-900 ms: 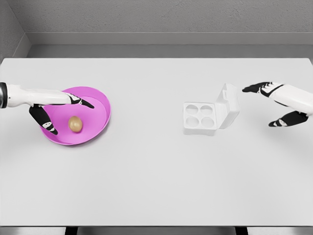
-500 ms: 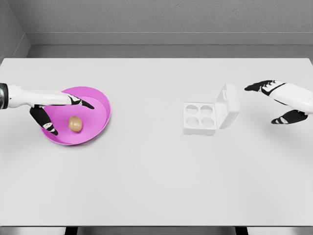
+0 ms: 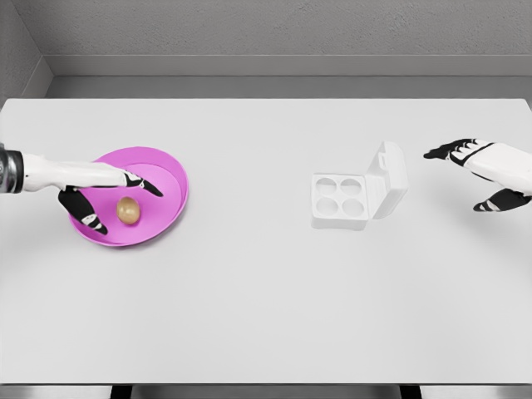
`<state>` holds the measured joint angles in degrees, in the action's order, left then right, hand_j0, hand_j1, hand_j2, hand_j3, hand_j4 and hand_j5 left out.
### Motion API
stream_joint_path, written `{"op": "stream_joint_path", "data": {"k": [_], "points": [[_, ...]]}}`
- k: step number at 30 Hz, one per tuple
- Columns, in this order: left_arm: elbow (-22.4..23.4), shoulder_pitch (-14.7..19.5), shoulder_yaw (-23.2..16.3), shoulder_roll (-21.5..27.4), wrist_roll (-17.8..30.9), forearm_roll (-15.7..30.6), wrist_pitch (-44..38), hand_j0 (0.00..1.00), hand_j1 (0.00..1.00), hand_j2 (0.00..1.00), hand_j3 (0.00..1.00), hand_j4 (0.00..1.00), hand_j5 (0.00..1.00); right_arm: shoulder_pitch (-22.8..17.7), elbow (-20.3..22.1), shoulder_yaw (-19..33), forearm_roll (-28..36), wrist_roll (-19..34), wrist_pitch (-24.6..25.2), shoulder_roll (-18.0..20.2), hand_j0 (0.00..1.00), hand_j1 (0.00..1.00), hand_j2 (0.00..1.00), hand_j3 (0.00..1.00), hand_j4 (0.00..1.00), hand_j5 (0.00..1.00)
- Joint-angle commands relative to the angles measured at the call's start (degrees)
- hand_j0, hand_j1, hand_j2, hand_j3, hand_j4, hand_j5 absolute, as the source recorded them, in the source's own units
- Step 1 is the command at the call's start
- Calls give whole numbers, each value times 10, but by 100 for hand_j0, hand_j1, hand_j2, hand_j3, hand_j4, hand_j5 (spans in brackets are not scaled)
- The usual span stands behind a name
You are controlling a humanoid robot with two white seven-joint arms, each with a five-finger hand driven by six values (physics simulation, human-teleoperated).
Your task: Pack egg into the box and close the box lid
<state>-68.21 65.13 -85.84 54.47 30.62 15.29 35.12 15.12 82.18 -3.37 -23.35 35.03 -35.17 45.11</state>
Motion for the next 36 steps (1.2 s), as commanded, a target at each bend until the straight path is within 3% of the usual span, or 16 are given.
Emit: {"op": "stream_joint_path", "data": {"k": [1, 36], "points": [[0, 0, 1, -1, -6, 2, -1, 86, 86, 86, 86, 86, 86, 0, 3, -1, 1, 0, 2, 0, 100, 100, 100, 100, 100, 100], [14, -31, 9, -9, -90, -68, -1, 86, 86, 86, 86, 86, 86, 4, 19, -16, 1, 0, 2, -8, 100, 100, 100, 100, 100, 100]]}}
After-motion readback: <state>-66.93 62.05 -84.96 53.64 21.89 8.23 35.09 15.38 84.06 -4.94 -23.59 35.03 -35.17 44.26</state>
